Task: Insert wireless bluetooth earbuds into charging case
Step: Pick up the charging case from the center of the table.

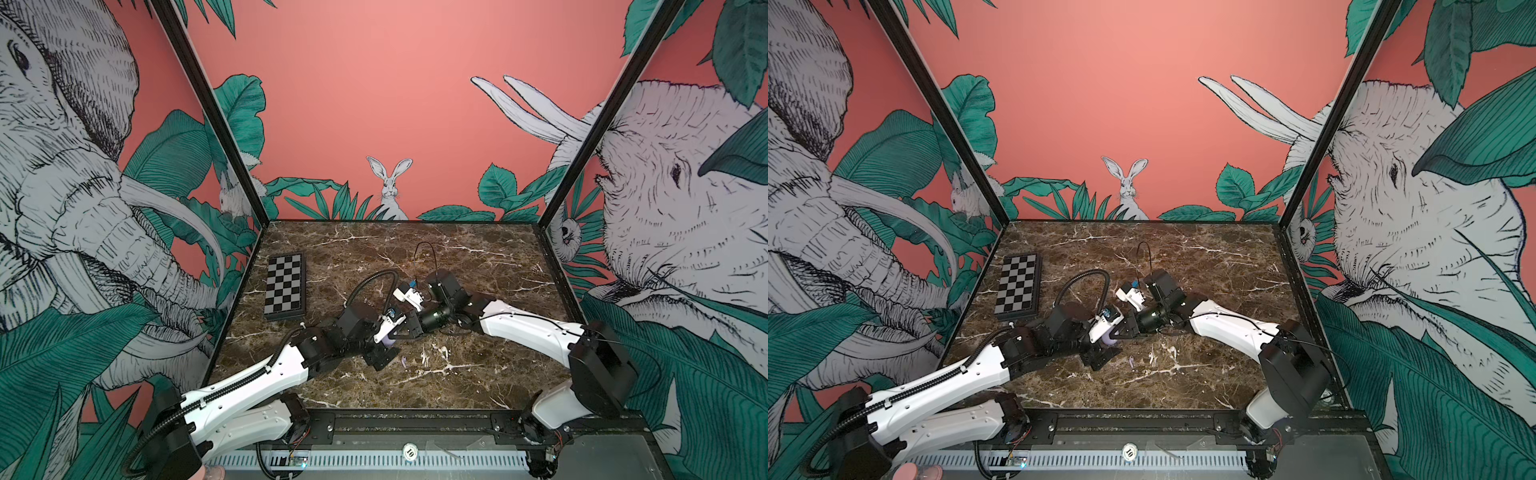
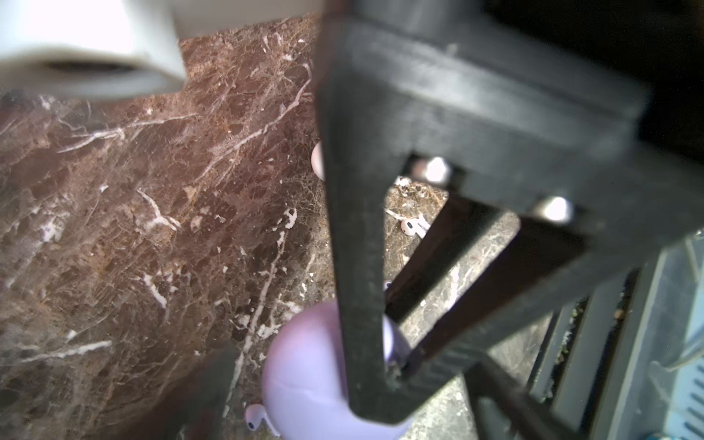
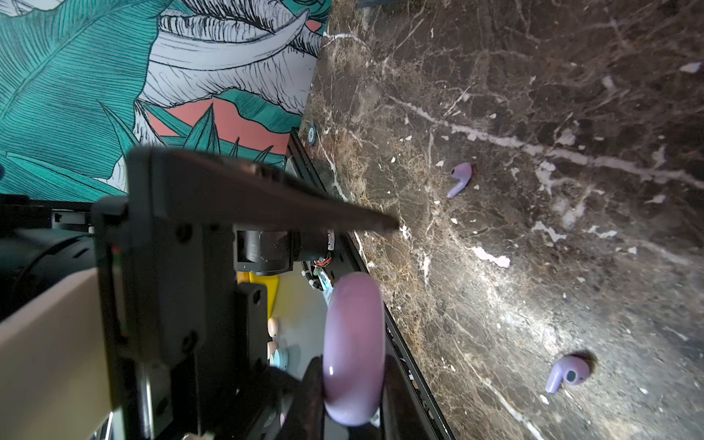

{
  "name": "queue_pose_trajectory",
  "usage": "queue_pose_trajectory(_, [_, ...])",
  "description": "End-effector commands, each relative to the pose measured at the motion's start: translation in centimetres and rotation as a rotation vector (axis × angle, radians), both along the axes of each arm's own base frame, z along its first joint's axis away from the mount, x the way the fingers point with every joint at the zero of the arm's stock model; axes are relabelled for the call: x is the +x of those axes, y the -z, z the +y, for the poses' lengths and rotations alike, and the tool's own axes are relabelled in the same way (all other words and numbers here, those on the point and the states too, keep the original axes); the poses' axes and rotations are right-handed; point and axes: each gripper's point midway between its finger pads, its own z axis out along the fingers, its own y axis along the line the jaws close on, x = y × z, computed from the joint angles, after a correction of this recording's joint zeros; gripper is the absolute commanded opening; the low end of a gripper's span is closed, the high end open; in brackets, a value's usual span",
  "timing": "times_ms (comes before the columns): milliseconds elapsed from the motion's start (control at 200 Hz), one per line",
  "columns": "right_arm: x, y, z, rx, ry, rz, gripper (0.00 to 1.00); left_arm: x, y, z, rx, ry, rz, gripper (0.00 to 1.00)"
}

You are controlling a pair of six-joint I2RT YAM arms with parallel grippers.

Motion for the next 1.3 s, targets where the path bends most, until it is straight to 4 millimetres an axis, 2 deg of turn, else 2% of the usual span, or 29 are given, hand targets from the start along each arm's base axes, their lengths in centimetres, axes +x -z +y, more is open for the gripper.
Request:
queue_pose_trajectory(0, [-0.1, -1.1, 0.3, 0.039, -0.014, -0.046, 0.00, -0.4, -1.8, -0.4, -0.063, 0.014, -0.020, 0.99])
queue_pose_trajectory(120, [0.3, -1.5, -0.9, 0.003, -0.011, -0.085, 0.00, -1.0, -4.8, 0.0, -0.114, 0.019, -0.034, 0.99])
queue_pose_trajectory(225, [1.1, -3.0, -2.6, 0.001, 0.013, -0.124, 0.00, -1.9, -7.4, 1.4, -0.135, -0.002, -0.017, 0.99])
queue_pose_trajectory(340, [1.1, -5.4, -4.4, 0.015, 0.021, -0.194, 0.00, -3.9, -9.9, 2.0, -0.237, 0.029, 0.097, 0.99])
queue_pose_trajectory(460, [0.0, -8.0, -5.2, 0.061, -0.002, -0.272, 0.00, -5.9, -11.8, 1.9, -0.429, 0.077, 0.324, 0.99])
queue_pose_trajectory(555, [-0.9, -9.5, -5.6, 0.100, -0.028, -0.314, 0.00, -8.0, -11.9, 0.5, -0.536, 0.177, 0.538, 0.99])
queue_pose_trajectory(575, [-1.1, -9.9, -5.7, 0.110, -0.036, -0.324, 0.00, -7.6, -11.8, 0.4, -0.556, 0.165, 0.572, 0.99])
queue_pose_trajectory(640, [-1.9, -10.8, -6.0, 0.138, -0.060, -0.345, 0.00, -8.5, -12.0, -0.6, -0.607, 0.237, 0.697, 0.99])
queue_pose_trajectory(725, [-2.8, -11.9, -6.2, 0.171, -0.097, -0.360, 0.00, -8.8, -12.4, -1.2, -0.634, 0.292, 0.777, 0.99])
queue_pose_trajectory(840, [-3.4, -12.5, -6.2, 0.196, -0.131, -0.352, 0.00, -8.9, -12.9, -1.2, -0.608, 0.317, 0.743, 0.99])
queue_pose_trajectory(965, [-4.4, -12.9, -6.2, 0.229, -0.178, -0.344, 0.00, -8.7, -12.1, -1.0, -0.538, 0.325, 0.696, 0.98])
queue_pose_trajectory(1160, [-5.3, -12.8, -6.1, 0.241, -0.215, -0.340, 0.00, -8.2, -12.1, -1.9, -0.555, 0.365, 0.722, 0.82])
queue_pose_trajectory(1295, [-6.3, -13.0, -6.1, 0.255, -0.254, -0.328, 0.00, -8.2, -11.1, -1.3, -0.468, 0.353, 0.685, 0.80])
